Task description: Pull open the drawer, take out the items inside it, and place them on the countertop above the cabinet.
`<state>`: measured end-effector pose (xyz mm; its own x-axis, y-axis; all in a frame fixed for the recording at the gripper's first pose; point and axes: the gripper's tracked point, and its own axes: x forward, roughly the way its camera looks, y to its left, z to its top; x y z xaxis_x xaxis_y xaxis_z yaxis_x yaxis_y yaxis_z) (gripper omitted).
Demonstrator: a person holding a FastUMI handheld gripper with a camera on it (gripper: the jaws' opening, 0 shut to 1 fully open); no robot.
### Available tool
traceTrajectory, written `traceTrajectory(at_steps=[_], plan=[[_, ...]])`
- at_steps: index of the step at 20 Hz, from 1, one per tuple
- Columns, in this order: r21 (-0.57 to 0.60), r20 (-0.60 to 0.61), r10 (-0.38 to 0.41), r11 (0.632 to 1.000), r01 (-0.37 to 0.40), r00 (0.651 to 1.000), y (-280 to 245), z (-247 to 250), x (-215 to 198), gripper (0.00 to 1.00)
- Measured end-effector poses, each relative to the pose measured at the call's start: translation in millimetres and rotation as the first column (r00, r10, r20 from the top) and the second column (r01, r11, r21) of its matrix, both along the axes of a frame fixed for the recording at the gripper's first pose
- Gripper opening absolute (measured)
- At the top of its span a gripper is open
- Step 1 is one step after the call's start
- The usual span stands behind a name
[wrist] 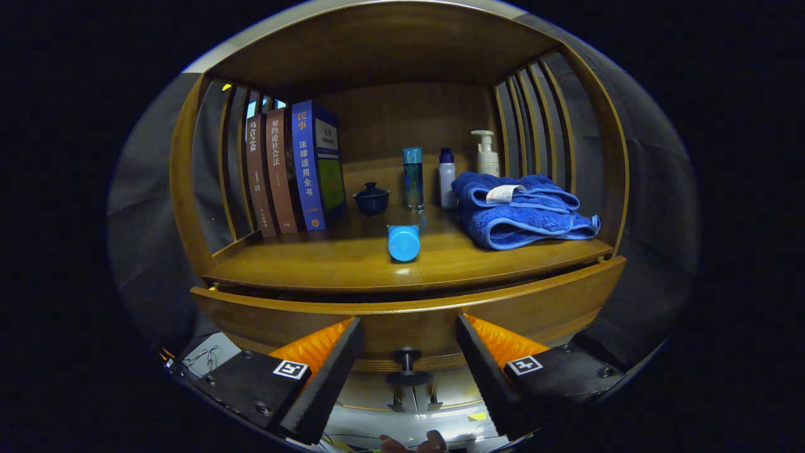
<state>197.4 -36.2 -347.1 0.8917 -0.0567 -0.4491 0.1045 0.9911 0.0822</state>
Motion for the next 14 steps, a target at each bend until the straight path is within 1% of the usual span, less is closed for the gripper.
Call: traceTrajectory(at_steps=[7, 12, 14], plan=[[-0.003, 0.004, -0.008, 1.0, 0.008, 1.0, 0.0, -0.1, 6.0, 0.99], [-0.042, -0.016, -0.005, 0.999, 0.004, 1.0, 0.5, -3.1, 6.6, 0.98], [-0.037, -0.028, -0.005, 0.999, 0.004, 1.0, 0.7, -3.9, 6.4, 0.99]])
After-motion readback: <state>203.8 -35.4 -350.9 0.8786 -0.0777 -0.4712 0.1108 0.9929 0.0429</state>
